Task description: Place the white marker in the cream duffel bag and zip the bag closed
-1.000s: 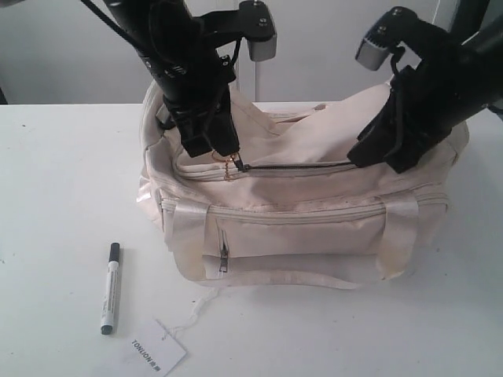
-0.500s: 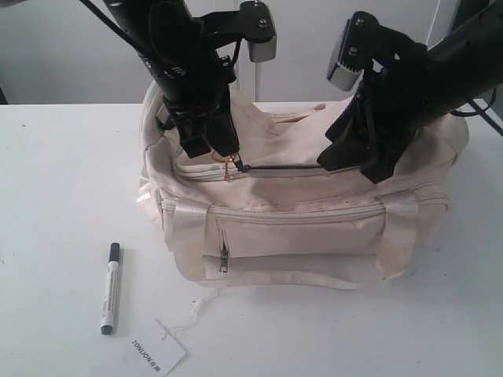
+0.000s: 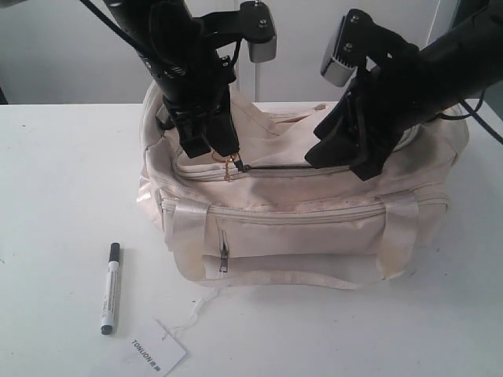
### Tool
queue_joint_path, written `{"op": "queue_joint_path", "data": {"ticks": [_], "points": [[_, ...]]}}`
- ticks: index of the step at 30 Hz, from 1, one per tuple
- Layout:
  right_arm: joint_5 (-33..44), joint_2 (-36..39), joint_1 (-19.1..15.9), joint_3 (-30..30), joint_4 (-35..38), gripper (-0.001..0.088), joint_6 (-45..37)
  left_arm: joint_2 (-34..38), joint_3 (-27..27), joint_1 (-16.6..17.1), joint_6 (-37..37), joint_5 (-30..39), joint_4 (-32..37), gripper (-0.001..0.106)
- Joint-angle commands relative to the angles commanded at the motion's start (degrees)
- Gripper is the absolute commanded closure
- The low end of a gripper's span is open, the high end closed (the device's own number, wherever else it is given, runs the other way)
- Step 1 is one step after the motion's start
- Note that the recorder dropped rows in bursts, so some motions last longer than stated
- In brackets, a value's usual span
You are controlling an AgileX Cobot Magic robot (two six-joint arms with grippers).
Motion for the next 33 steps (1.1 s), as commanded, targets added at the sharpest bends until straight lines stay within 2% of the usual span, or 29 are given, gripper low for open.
{"op": "queue_joint_path", "data": {"ticks": [6, 12, 17, 25, 26, 31, 33], "points": [[-1.9, 0.0, 1.4, 3.2, 0.9, 0.0380, -6.0, 0.5, 0.0, 0.0, 0.0, 0.0, 0.0, 0.105], [-5.1, 0.2, 1.7, 4.5, 1.6, 0.0377, -6.4, 0.4, 0.0, 0.0, 0.0, 0.0, -0.2, 0.105], [-5.3, 0.3, 2.2, 4.5, 7.9, 0.0377, -8.5, 0.4, 0.0, 0.0, 0.0, 0.0, -0.3, 0.105], [-7.1, 3.2, 3.5, 4.5, 8.3, 0.0379, -8.9, 0.4, 0.0, 0.0, 0.0, 0.0, -0.6, 0.105], [-7.8, 3.4, 3.5, 4.5, 8.3, 0.0386, -8.9, 0.4, 0.0, 0.0, 0.0, 0.0, -0.6, 0.105], [-7.9, 3.6, 3.5, 4.5, 7.8, 0.0530, -8.9, 0.4, 0.0, 0.0, 0.0, 0.0, -0.8, 0.105], [-7.3, 3.6, 3.5, 4.5, 6.6, 0.0550, -8.9, 0.4, 0.0, 0.0, 0.0, -0.1, -0.8, 0.105]]}}
